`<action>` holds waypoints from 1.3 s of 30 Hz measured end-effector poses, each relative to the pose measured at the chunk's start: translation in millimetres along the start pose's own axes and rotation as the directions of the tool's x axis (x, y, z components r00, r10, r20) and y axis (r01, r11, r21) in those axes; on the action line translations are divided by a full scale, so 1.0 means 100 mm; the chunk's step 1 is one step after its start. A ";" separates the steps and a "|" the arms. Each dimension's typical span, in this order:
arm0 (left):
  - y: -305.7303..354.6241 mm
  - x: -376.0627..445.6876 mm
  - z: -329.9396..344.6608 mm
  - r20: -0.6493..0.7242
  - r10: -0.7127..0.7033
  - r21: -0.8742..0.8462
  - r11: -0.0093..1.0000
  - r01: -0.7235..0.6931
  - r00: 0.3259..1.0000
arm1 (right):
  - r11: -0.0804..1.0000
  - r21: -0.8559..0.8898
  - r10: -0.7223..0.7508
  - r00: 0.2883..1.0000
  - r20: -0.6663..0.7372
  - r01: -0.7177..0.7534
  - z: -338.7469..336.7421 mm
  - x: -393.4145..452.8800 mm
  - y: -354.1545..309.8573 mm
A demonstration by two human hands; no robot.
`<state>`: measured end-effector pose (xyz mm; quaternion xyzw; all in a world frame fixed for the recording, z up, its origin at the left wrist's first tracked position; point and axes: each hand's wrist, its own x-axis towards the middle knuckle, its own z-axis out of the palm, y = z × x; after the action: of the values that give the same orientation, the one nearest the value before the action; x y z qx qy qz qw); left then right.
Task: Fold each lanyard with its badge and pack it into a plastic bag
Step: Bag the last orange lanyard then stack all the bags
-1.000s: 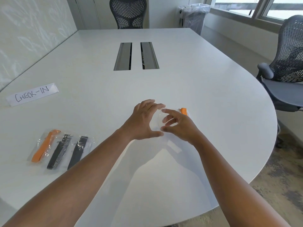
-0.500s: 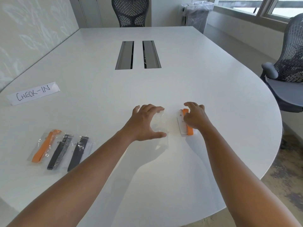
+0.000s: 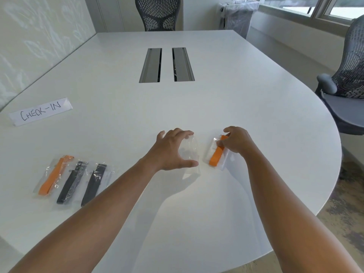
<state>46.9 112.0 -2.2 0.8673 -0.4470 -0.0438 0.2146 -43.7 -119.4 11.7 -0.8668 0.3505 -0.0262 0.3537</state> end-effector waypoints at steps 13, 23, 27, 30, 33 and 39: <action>-0.06 -0.05 0.06 0.005 -0.100 0.001 0.995 0.100 0.995 | 0.675 0.728 0.166 0.986 0.010 -0.121 -0.12 -0.09 -0.05; 0.03 -0.03 0.06 -0.112 -0.119 -0.034 0.993 0.116 0.987 | 0.612 0.785 0.090 0.995 0.050 -0.095 -0.11 -0.30 -0.31; 0.12 -0.03 0.05 -0.156 -0.102 -0.046 0.994 0.096 0.982 | 0.638 0.766 0.041 0.996 0.075 -0.084 0.00 -0.35 -0.39; 0.20 -0.03 0.01 -0.174 -0.128 -0.100 0.989 0.112 0.976 | 0.661 0.748 -0.046 0.991 0.127 -0.065 0.04 -0.42 -0.47; 0.25 -0.03 -0.07 -0.131 -0.230 -0.366 0.915 0.169 0.964 | 0.715 0.699 -0.118 0.982 0.145 -0.018 0.01 -0.47 -0.54; 0.19 0.02 -0.24 -0.001 -0.379 -0.789 0.569 0.232 0.926 | 0.782 0.610 -0.224 0.972 0.076 0.132 -0.13 -0.47 -0.63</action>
<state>40.4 108.9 27.4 0.7534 -0.2068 -0.1945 0.5932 -45.9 -66.0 71.0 -0.7387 0.2140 -0.1065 0.6302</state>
